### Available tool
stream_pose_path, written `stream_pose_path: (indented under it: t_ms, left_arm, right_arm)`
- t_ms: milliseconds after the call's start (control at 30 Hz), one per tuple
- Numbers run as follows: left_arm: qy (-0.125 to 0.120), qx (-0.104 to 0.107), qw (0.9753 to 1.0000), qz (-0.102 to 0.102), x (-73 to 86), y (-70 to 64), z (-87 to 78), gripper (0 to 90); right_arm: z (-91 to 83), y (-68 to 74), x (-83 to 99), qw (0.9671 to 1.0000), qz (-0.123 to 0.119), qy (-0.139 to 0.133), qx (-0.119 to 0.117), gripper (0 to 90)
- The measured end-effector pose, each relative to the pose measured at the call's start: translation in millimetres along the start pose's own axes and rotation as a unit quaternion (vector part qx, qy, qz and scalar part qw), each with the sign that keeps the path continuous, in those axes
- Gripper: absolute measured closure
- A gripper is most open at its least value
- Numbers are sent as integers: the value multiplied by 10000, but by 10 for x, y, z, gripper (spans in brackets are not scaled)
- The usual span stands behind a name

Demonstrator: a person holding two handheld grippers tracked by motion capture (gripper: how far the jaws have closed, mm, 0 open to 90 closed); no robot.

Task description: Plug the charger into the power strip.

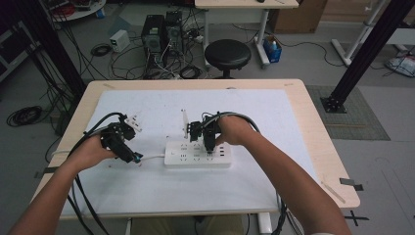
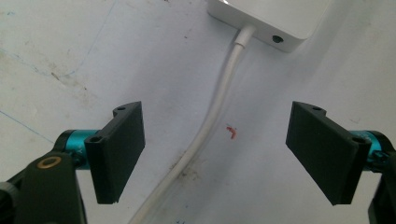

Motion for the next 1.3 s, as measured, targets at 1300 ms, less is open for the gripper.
stream_pose_path:
  t_ms: [1300]
  left_arm:
    - [-105,126,9998,87,-3,58,140,197]
  right_arm:
    - [108,-24,-26,9997,156,-104,-183,621]
Point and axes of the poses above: each handheld gripper's, and its own axes: z roughly forward along the jaws, x roughly out of its underside, y roughly to its left, the point moved 5 cm from there along z, roughly forward along the jaws, and after that the axes turned 7 degrees about x, right-handed, at the moved point
